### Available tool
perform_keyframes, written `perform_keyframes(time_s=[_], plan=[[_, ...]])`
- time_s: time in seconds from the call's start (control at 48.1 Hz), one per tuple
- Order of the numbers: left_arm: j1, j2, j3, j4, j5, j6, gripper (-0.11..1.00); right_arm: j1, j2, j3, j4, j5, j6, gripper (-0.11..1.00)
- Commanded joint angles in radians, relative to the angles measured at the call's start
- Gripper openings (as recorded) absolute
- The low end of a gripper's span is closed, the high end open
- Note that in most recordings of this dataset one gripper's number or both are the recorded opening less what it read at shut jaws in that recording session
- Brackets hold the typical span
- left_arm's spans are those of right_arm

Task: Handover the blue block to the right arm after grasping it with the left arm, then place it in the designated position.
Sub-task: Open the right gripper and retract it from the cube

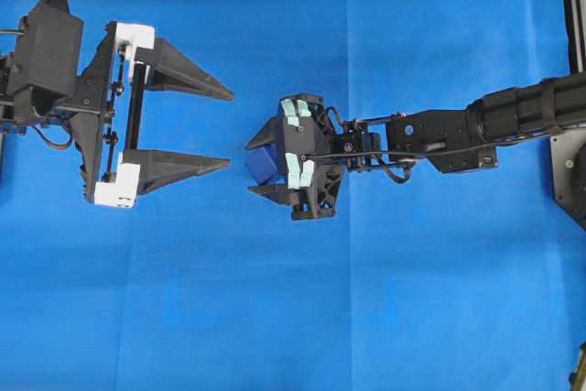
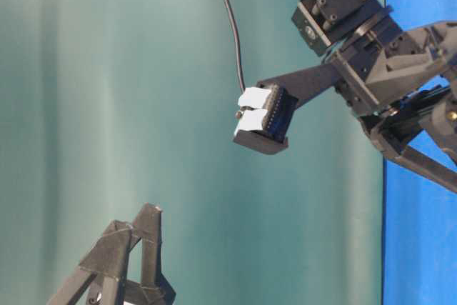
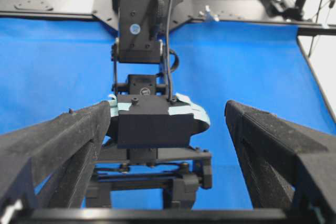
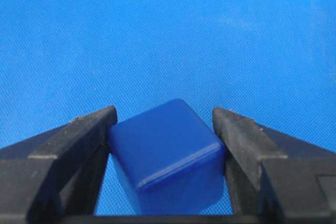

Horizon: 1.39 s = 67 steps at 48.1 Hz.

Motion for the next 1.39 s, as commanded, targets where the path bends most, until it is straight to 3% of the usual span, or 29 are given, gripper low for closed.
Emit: perform_keyframes(time_s=[0.0,0.062,0.125,0.27,0.707,1.372], plan=[[0.005,-0.008,-0.020,0.000,-0.005,0.000,0.93,0.002,-0.017,-0.020,0.026,-0.005,0.000,0.71],[0.005,-0.008,-0.020,0.000,-0.005,0.000,0.93,0.002,-0.017,-0.018,0.035,-0.003,0.000,0.87],[0.005,-0.008,-0.020,0.000,-0.005,0.000,0.93,0.002,-0.021,-0.018,0.037,0.000,0.000,0.95],[0.005,-0.008,-0.020,0.000,-0.005,0.000,0.93,0.003,-0.066,-0.014,0.037,0.040,0.000,0.88],[0.005,-0.008,-0.018,0.000,-0.003,-0.002,0.93,0.009,-0.419,0.049,0.035,0.259,-0.002,0.88],[0.000,-0.008,-0.018,0.000,-0.002,-0.002,0.93,0.009,-0.805,0.169,0.035,0.336,-0.002,0.87]])
